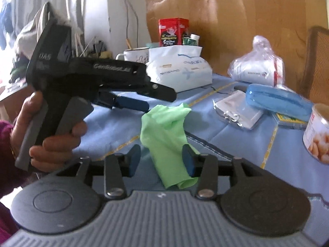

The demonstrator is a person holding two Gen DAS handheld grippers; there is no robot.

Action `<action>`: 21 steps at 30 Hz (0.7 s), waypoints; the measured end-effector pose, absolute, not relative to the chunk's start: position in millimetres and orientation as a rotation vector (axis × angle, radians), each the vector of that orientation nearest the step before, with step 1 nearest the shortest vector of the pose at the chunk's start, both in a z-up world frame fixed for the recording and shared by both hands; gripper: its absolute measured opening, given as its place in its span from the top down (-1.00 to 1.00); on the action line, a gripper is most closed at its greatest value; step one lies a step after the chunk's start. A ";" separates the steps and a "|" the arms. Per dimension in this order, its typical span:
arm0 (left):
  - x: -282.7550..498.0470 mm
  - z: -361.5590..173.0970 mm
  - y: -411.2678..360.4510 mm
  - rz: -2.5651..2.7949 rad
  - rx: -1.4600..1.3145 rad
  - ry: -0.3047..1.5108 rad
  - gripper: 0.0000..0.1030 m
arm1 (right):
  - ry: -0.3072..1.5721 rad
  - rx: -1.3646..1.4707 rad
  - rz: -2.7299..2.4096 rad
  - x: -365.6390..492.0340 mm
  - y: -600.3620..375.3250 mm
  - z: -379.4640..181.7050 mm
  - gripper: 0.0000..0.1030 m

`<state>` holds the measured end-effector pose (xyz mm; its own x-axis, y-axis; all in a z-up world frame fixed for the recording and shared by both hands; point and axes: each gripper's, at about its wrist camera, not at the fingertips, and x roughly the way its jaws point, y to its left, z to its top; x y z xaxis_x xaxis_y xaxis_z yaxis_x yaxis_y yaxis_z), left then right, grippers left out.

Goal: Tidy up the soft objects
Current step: 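Lift the green cloth with the right gripper and hold it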

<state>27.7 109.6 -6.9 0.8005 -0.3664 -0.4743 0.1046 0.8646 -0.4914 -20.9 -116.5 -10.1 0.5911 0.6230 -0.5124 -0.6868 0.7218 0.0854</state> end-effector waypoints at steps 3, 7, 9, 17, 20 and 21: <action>27.4 -7.4 109.2 -0.264 -0.466 0.593 -0.59 | 0.569 -0.083 0.769 -15.8 -118.9 -11.7 0.06; 27.7 -7.4 107.7 -0.268 -0.461 0.594 -0.58 | 0.597 -0.037 0.776 -7.5 -123.6 -12.6 0.05; 28.0 -7.0 107.3 -0.272 -0.459 0.595 -0.58 | 0.600 -0.026 0.777 -7.1 -124.6 -12.5 0.05; 28.0 -6.8 105.8 -0.277 -0.455 0.595 -0.59 | 0.599 -0.025 0.779 -6.9 -125.3 -12.3 0.02; 27.6 -6.5 105.1 -0.285 -0.450 0.594 -0.59 | 0.599 -0.026 0.775 -7.3 -125.1 -12.4 0.01; 27.3 -6.2 104.8 -0.290 -0.446 0.593 -0.59 | 0.600 -0.029 0.776 -7.2 -125.3 -12.3 -0.01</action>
